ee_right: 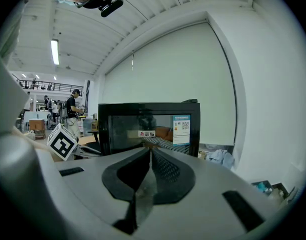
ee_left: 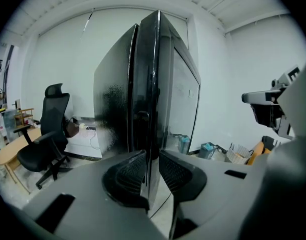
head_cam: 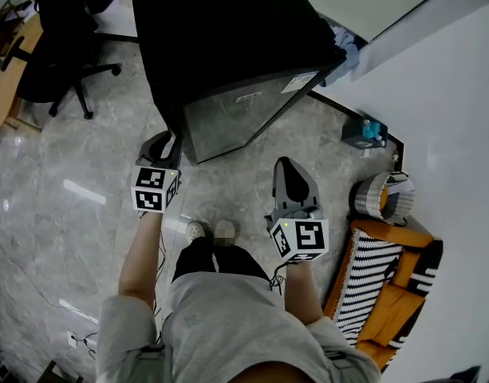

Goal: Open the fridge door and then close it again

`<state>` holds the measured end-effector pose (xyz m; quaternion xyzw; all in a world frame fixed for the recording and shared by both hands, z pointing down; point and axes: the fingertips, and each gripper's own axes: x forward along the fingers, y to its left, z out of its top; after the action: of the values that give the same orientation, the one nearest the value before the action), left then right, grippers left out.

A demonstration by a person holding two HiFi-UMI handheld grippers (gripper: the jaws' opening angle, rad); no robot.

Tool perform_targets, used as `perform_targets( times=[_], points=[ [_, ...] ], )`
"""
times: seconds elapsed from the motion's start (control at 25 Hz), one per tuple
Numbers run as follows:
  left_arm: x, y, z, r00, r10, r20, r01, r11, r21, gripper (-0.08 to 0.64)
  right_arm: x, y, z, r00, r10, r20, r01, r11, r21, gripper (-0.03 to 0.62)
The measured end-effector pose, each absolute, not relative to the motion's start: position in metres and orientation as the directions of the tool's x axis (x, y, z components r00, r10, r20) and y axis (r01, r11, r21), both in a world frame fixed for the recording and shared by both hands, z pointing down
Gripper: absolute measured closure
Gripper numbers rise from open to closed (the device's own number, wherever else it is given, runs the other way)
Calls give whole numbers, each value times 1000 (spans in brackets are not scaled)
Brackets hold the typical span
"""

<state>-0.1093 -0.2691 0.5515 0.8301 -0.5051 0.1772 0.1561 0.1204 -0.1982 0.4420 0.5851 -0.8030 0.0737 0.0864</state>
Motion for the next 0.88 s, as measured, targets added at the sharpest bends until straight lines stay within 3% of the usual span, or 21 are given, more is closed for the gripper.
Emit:
perform_targets(
  times=[0.36, 0.52, 0.88],
  points=[
    [-113, -265, 550, 407, -796, 447, -903, -425, 65, 482, 112, -201, 439, -326, -920, 218, -944, 330, -19, 566],
    [-124, -256, 540, 377, -822, 427, -918, -391, 58, 540, 105, -201, 434, -347, -915, 206, -936, 352, -17, 566],
    [-131, -220, 504, 372, -853, 365, -924, -376, 64, 546, 89, -193, 415, -402, -901, 166, -914, 406, -8, 566]
  ],
)
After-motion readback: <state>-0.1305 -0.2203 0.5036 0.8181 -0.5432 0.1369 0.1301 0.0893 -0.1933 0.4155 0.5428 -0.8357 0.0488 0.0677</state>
